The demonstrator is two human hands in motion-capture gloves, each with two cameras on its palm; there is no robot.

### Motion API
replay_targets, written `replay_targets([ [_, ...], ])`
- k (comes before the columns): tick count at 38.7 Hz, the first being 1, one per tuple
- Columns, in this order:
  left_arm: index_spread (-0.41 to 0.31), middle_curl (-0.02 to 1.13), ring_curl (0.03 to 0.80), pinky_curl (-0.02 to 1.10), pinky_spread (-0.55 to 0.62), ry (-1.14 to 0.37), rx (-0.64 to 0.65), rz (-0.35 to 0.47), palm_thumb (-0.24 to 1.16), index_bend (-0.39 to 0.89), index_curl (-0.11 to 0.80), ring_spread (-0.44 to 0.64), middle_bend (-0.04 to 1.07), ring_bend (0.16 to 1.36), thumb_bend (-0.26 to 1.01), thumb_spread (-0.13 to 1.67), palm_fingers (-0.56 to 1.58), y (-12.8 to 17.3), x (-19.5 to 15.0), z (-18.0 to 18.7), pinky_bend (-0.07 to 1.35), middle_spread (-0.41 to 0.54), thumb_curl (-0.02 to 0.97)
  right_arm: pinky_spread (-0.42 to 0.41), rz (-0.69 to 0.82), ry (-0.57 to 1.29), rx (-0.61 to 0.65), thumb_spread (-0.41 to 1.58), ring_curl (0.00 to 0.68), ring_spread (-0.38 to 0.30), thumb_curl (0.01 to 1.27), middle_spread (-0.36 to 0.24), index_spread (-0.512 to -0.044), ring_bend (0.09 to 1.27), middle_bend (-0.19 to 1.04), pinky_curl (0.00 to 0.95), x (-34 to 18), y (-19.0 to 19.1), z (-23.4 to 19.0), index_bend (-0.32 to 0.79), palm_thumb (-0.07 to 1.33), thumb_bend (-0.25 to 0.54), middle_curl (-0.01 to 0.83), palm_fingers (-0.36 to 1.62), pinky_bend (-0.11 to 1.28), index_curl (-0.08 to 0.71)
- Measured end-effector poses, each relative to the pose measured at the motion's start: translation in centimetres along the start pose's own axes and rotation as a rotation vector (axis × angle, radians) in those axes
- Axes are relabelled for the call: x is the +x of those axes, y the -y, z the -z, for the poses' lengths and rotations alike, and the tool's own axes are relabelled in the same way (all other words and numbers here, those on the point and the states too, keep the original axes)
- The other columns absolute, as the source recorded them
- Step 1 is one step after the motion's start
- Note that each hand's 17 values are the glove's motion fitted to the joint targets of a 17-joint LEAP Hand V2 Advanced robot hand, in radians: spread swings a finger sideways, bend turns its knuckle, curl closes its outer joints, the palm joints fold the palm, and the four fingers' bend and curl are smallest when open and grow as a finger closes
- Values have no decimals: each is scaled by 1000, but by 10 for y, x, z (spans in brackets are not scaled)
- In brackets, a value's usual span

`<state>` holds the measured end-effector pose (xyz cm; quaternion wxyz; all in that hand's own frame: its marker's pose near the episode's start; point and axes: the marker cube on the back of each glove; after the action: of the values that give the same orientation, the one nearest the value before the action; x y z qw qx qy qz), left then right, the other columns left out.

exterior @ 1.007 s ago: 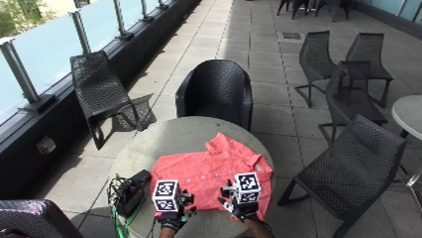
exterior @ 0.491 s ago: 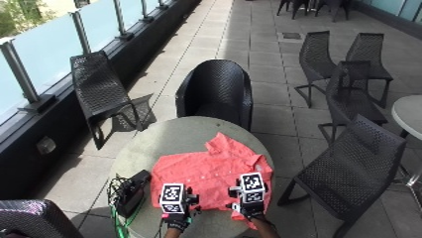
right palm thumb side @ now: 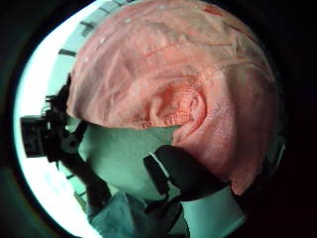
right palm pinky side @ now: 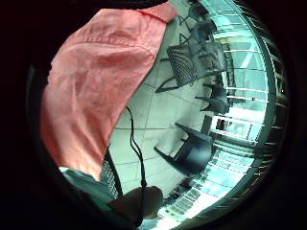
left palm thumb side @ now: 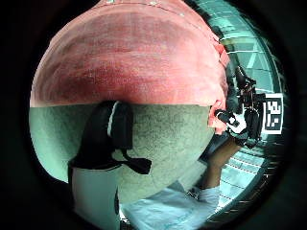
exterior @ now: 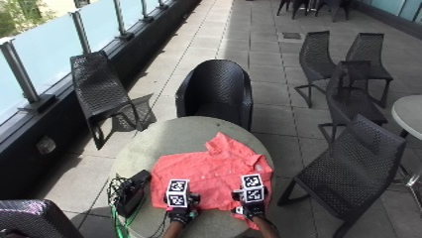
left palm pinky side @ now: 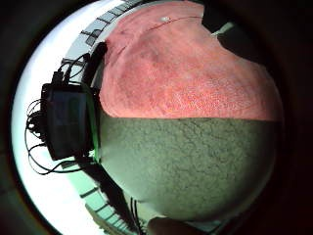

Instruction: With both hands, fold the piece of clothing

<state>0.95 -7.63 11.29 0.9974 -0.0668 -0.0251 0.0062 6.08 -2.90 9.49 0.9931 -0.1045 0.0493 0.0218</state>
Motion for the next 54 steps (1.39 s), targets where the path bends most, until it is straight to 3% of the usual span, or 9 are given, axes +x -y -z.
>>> replay_targets([
  [5,-60,289,289,290,356,-55,-7,-24,362,136,270,291,186,623,-11,1145,214,5,-2,-5,635,96,300,255,36,72,-18,986,243,149,270,-24,-387,304,199,334,-10,-33,35,126,368,-12,314,118,470,235],
  [11,-69,307,278,285,272,-2,150,-32,450,212,300,211,217,604,23,1215,426,14,-4,-4,608,37,313,224,78,159,-18,1066,250,100,293,-60,-389,347,208,333,-17,-41,43,160,504,41,323,282,486,242],
  [18,-154,322,275,297,62,97,345,-49,616,264,350,25,195,559,94,1273,799,27,-7,5,606,-83,351,127,59,86,309,1215,262,-40,336,-164,-388,373,238,312,-5,32,-13,263,733,163,344,658,403,302],
  [24,-226,344,294,313,-109,27,370,-103,688,254,376,-127,195,540,105,1270,1051,3,-6,19,566,-187,367,26,127,89,390,1261,281,-140,359,-215,-361,399,221,296,-2,24,1,315,869,225,353,969,326,346],
  [30,-268,419,340,337,-222,-89,213,-147,722,170,384,-246,335,565,96,1265,1259,-40,-9,43,514,-271,370,-113,231,67,202,1257,354,-237,351,-248,-332,525,335,339,5,-7,33,183,918,227,408,1308,364,369],
  [39,-287,469,377,356,-290,-55,-140,-217,759,155,390,-325,437,610,79,1269,1299,-58,-15,111,473,-321,366,-214,396,149,-176,1248,411,-270,329,-258,-323,649,435,359,3,2,109,136,943,199,453,1356,379,362],
  [43,-282,487,402,362,-294,-34,-163,-170,777,134,384,-349,479,673,78,1287,1293,-34,-23,143,441,-329,359,-276,369,145,-173,1300,446,-253,313,-251,-320,741,467,386,-7,35,142,82,938,197,471,1397,470,338],
  [49,-270,503,433,375,-302,-42,-87,21,800,128,376,-364,503,748,75,1307,1269,38,-45,155,428,-330,352,-293,175,65,-128,1342,483,-240,292,-245,-319,830,521,425,-34,71,190,92,924,183,495,1374,582,316],
  [54,-269,513,444,373,-267,15,36,155,836,172,390,-357,504,751,85,1332,1194,57,-48,149,353,-319,347,-298,70,-105,-72,1340,502,-232,272,-237,-320,868,563,446,-54,126,168,131,888,147,511,1362,626,317],
])
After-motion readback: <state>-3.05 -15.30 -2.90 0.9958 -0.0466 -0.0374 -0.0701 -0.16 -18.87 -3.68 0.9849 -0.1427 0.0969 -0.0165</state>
